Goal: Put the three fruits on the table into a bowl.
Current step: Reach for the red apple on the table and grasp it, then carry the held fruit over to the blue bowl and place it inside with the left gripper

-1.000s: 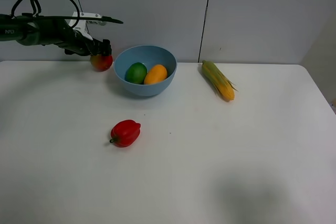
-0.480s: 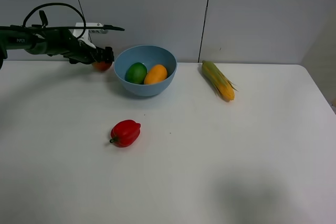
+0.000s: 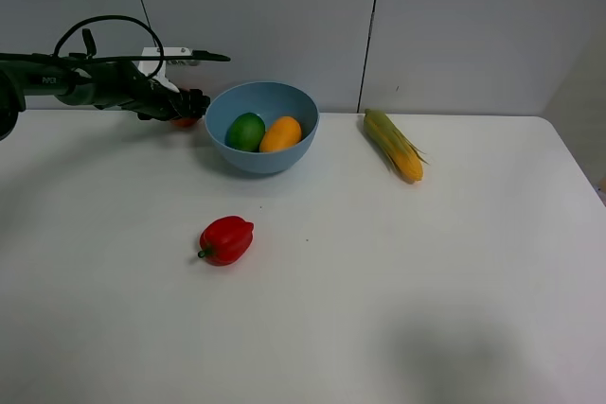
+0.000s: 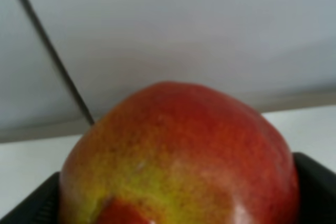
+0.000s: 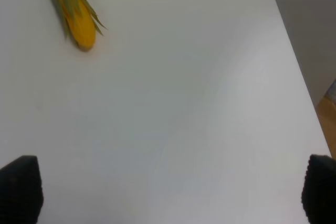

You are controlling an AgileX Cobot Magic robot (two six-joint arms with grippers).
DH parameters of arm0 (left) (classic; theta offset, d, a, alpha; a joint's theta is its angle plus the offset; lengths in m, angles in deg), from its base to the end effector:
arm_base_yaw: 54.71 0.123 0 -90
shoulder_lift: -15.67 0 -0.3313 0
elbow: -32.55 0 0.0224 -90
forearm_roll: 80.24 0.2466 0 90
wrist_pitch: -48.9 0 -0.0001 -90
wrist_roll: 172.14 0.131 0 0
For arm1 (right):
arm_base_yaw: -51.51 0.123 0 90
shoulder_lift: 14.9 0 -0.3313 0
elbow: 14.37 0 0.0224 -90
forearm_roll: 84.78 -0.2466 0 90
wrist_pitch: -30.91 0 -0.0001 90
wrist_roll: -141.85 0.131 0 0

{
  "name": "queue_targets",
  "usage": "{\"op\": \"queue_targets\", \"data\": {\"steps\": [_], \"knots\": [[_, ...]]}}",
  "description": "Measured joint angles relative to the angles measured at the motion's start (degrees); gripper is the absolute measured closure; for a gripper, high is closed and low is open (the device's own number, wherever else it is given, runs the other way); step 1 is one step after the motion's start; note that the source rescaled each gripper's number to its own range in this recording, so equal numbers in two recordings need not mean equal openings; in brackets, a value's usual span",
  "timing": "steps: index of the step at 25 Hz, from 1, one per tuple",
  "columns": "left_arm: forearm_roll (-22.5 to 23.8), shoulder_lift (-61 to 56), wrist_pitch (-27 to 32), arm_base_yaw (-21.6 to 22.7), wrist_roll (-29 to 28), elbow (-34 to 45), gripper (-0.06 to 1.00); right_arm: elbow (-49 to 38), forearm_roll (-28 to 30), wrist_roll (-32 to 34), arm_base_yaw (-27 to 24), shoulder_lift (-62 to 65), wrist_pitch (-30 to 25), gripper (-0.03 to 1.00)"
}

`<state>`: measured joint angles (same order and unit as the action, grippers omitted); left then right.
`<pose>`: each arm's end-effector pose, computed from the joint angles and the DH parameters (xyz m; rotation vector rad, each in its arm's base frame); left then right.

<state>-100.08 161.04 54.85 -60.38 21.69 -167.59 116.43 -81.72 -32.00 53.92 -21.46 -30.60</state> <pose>0.5826 -0.0625 0.1016 0.0136 2.2871 -0.1456 -0.0213 -0.0071 0.2581 0.0700 2.0445 0.0293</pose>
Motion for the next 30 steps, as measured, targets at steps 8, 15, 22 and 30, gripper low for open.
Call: {"op": "queue_targets", "data": {"steps": [8, 15, 22, 30], "knots": [[0.0, -1.6, 0.3, 0.3, 0.0, 0.1, 0.93, 0.0, 0.0, 0.0, 0.0, 0.0, 0.0, -0.03], [0.0, -13.8, 4.7, 3.3, 0.1, 0.0, 0.93, 0.0, 0.0, 0.0, 0.0, 0.0, 0.0, -0.03], [-4.9, -23.3, 20.1, 1.0, -1.3, 0.0, 0.93, 0.0, 0.0, 0.0, 0.0, 0.0, 0.0, -0.03], [-7.2, -22.2, 24.3, -12.7, -1.3, 0.0, 0.93, 0.0, 0.0, 0.0, 0.0, 0.0, 0.0, -0.03]]}}
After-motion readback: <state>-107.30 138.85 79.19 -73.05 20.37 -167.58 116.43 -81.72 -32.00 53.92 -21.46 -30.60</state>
